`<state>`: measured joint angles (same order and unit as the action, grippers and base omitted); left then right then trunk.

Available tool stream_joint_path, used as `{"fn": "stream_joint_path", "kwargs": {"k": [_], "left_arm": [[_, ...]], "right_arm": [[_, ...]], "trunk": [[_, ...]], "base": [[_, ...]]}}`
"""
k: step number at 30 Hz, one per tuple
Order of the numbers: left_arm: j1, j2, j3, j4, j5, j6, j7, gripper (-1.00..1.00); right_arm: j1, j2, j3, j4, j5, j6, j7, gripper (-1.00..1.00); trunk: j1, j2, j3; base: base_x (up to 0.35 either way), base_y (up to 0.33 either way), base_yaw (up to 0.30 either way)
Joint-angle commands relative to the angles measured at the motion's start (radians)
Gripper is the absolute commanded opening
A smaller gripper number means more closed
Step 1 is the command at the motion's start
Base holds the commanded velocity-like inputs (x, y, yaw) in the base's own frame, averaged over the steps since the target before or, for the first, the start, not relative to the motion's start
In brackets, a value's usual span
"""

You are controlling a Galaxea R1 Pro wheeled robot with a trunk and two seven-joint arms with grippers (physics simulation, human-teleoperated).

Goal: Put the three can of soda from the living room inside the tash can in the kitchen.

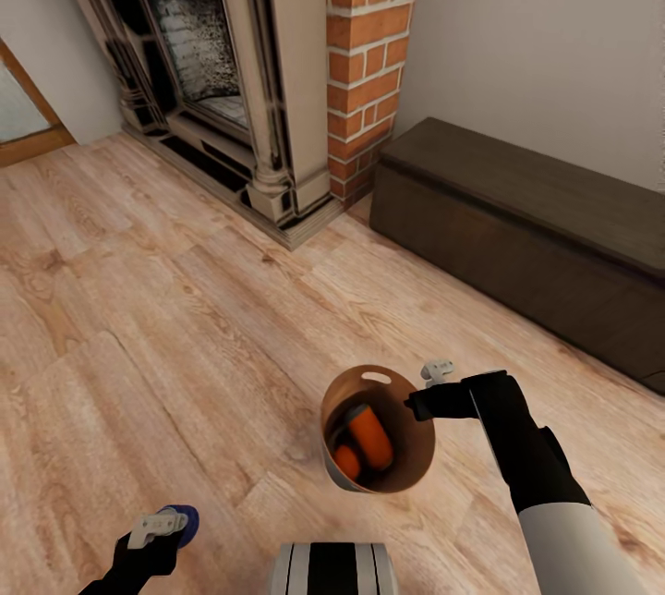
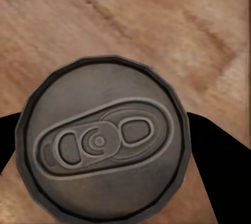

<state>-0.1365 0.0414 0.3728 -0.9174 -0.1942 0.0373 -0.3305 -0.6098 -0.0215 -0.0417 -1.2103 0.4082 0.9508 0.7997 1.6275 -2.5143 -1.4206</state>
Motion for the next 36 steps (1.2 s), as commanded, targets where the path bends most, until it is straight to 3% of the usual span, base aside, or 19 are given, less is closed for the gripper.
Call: {"fn": "stream_joint_path", "kwargs": {"k": [1,26,28,32,35,36], "left_arm": [[0.000,0.000,0.000,0.000,-0.001,0.000,0.000,-1.00],[-0.010,-0.001,0.001,-0.002,0.006,0.007,0.002,-1.00],[-0.051,-0.001,0.002,-0.058,0.011,0.062,-0.001,-1.00],[-0.135,0.000,0.001,-0.216,0.013,0.265,-0.009,-1.00],[-0.280,0.002,-0.002,-0.338,0.009,0.461,-0.022,-1.00],[-0.309,0.003,-0.004,-0.347,0.009,0.494,-0.028,-1.00]], "right_arm": [[0.000,0.001,0.000,0.000,-0.022,0.011,0.006,-1.00],[0.001,0.005,0.002,0.002,-0.022,0.013,0.004,-1.00],[0.001,0.005,0.002,0.003,-0.022,0.014,0.004,-1.00],[0.000,-0.001,0.002,0.009,-0.021,0.015,0.003,-1.00],[-0.005,-0.006,0.002,0.009,-0.005,0.079,0.001,-1.00],[-0.007,-0.007,0.002,0.010,0.002,0.090,0.001,-1.00]], "trunk": [[0.000,0.000,0.004],[-0.012,0.006,0.101],[-0.013,0.007,0.108],[-0.014,0.007,0.124],[-0.016,0.008,0.135],[-0.016,0.008,0.139]], "base": [[0.000,0.000,0.000],[0.000,0.000,0.000],[0.000,0.000,0.000],[0.000,0.000,0.000],[0.000,0.000,0.000],[0.000,0.000,0.000]]}}
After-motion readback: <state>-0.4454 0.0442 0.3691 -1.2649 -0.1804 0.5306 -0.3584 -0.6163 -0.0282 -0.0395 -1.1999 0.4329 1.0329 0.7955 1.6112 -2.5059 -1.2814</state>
